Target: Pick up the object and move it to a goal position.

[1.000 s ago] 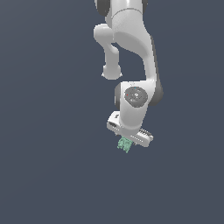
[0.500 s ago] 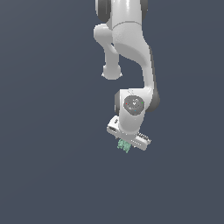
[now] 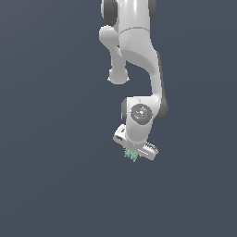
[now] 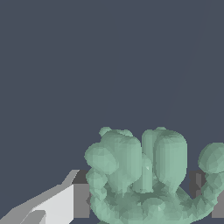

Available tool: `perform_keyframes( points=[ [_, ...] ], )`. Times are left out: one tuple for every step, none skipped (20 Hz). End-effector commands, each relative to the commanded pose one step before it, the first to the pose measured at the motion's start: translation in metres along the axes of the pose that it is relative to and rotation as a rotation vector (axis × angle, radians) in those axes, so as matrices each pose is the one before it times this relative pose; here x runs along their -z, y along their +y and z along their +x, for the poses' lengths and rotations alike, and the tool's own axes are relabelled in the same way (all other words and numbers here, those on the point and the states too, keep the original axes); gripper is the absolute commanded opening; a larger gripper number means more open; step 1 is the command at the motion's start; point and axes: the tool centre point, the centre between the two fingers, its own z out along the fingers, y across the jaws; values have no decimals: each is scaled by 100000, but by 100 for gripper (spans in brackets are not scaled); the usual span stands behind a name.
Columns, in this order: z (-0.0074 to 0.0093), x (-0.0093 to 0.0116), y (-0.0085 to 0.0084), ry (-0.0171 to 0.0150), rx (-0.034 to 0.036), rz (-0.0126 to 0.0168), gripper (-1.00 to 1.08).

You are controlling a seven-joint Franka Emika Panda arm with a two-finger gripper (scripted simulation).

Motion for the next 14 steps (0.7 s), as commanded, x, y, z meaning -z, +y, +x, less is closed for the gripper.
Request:
perform_keyframes(
  points=[
    [19,-16,9,14,-19,-3,-100],
    [0,0,0,0,0,0,-100],
    [0,0,0,0,0,0,-100],
    [0,0,0,0,0,0,-100],
    [0,0,0,0,0,0,-100],
    [0,0,0,0,0,0,-100],
    [1,3,1,0,0,0,-100],
    [-13,20,-2,0,0,0,-100],
    [-38,61,-6,0,0,0,-100],
    [-63,102,-9,0,0,0,-100],
    [-88,144,-13,0,0,0,-100],
    [-114,185,-17,0,0,0,-100],
    [-140,227,-21,0,0,0,-100],
    [-166,270,-25,0,0,0,-100]
  ],
)
